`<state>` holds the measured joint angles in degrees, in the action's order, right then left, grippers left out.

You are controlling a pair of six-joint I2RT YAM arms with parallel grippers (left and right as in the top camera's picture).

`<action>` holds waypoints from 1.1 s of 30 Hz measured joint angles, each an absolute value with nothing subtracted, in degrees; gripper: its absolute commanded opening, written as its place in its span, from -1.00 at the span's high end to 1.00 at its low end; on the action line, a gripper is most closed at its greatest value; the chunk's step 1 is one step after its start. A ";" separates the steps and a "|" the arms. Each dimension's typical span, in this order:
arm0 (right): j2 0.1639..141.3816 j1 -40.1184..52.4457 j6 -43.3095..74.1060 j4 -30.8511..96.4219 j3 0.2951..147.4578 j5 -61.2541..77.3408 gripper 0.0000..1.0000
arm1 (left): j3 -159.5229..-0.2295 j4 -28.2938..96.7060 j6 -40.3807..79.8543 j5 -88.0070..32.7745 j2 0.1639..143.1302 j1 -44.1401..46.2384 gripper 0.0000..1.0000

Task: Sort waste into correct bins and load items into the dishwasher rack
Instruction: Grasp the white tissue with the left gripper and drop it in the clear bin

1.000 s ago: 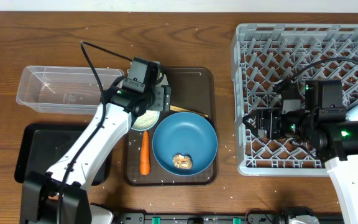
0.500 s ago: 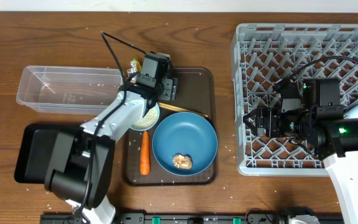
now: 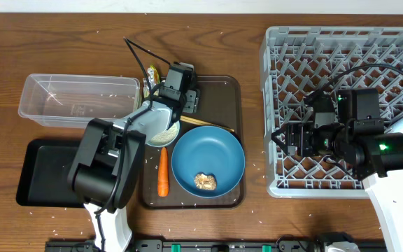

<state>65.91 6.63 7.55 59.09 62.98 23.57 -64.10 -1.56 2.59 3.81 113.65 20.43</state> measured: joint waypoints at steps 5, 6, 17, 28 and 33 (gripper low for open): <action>65.93 6.63 7.62 59.09 62.98 23.57 -0.56 | -64.10 -1.56 2.24 4.12 114.45 20.43 0.75; 65.93 6.63 7.62 59.11 62.98 23.57 -0.56 | -64.10 -1.54 2.04 4.05 114.45 20.43 0.81; 65.95 6.63 7.62 59.13 62.98 23.55 -0.57 | -64.01 7.14 3.01 1.72 105.38 20.43 0.88; 65.95 6.63 7.64 59.16 62.98 23.53 -0.57 | -64.18 25.80 8.51 11.90 88.01 15.16 0.88; 65.95 6.63 7.64 59.16 62.98 23.55 -0.58 | -64.16 26.35 13.21 14.15 90.63 8.60 0.88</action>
<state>65.95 6.63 7.64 59.16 62.98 23.55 -64.16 26.35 13.21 14.15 90.63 8.60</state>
